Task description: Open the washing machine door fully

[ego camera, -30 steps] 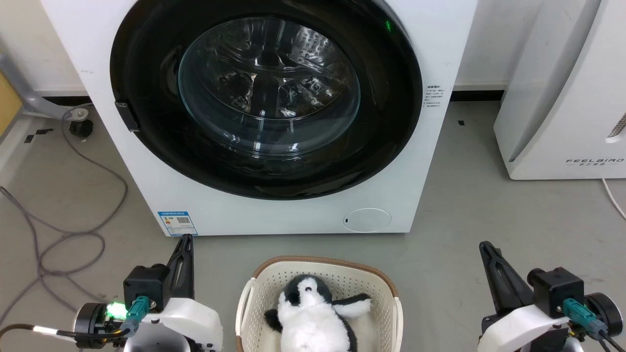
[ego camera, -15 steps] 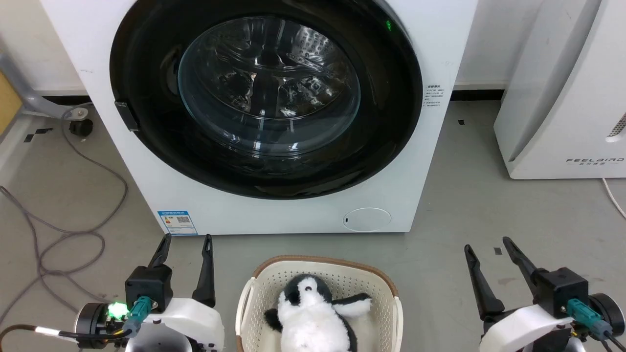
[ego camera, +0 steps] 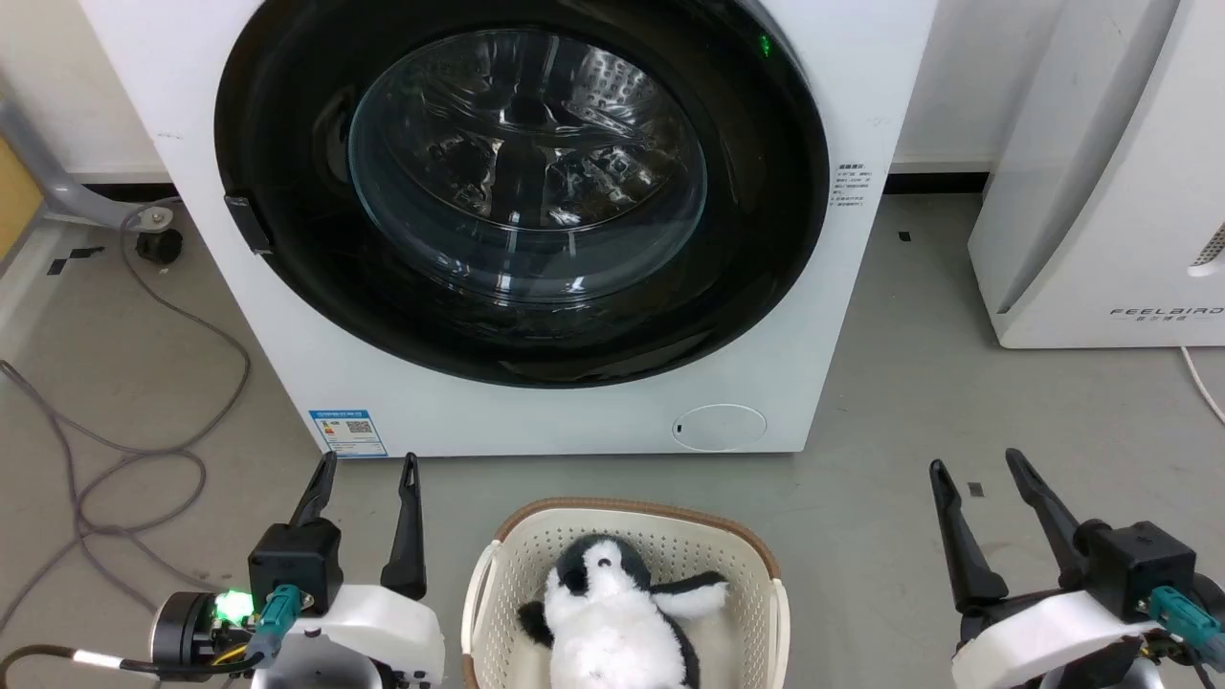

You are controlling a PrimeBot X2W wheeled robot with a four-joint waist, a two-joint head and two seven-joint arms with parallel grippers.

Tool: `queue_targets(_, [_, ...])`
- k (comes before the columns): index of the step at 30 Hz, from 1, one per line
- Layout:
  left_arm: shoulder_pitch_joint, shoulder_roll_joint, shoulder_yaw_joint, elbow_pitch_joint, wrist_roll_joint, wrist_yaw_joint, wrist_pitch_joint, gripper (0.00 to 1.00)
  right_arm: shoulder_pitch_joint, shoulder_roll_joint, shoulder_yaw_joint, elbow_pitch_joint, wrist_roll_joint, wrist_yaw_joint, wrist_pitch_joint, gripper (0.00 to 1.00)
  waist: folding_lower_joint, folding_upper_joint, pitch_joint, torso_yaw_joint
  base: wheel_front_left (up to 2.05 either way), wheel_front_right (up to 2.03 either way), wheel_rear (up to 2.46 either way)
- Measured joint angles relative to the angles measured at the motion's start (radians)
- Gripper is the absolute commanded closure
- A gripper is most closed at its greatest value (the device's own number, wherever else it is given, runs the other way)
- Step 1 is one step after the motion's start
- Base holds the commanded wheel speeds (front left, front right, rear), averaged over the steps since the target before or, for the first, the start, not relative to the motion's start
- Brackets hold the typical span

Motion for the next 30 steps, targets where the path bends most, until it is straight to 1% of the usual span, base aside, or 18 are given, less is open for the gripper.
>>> queue_targets(13, [-0.001, 0.0, -0.013, -0.007, 0.0, 0.026, -0.026, 0.0, -0.001, 0.0, -0.002, -0.018, 0.073, 0.0, -0.026, 0.0, 0.0, 0.0, 0.006, 0.003, 0.0, 0.0, 0.0])
queue_targets(14, [-0.001, 0.0, -0.014, -0.007, 0.0, 0.027, -0.027, 0.0, -0.001, 0.0, -0.002, -0.019, 0.074, 0.0, -0.027, 0.52, 0.0, 0.0, 0.007, 0.003, 0.0, 0.0, 0.0])
queue_targets(15, [-0.002, 0.0, -0.016, -0.007, 0.0, 0.031, -0.028, 0.0, -0.001, 0.0, -0.002, -0.02, 0.077, 0.0, -0.029, 0.91, 0.0, 0.0, 0.008, 0.003, 0.0, 0.0, 0.0])
queue_targets(16, [-0.003, 0.0, -0.016, -0.008, 0.0, 0.032, -0.031, 0.0, -0.002, 0.0, -0.002, -0.021, 0.085, 0.0, -0.032, 1.0, 0.0, 0.0, 0.009, 0.003, 0.0, 0.0, 0.0])
queue_targets(18, [-0.005, 0.0, -0.019, -0.009, 0.0, 0.033, -0.036, 0.0, -0.003, 0.0, -0.002, -0.023, 0.106, 0.0, -0.036, 1.0, 0.0, 0.0, 0.01, 0.004, 0.0, 0.0, 0.0])
queue_targets(22, [-0.005, 0.0, -0.024, -0.01, 0.0, 0.044, -0.044, 0.0, -0.003, 0.0, -0.011, -0.02, 0.207, 0.0, -0.044, 1.0, 0.0, 0.0, 0.012, 0.005, 0.0, 0.0, 0.0])
queue_targets(30, [-0.005, 0.0, -0.03, -0.011, 0.0, 0.058, -0.062, 0.0, -0.016, 0.0, -0.002, 0.011, 0.499, 0.0, -0.062, 1.0, 0.0, 0.0, 0.011, 0.008, 0.0, 0.0, 0.0])
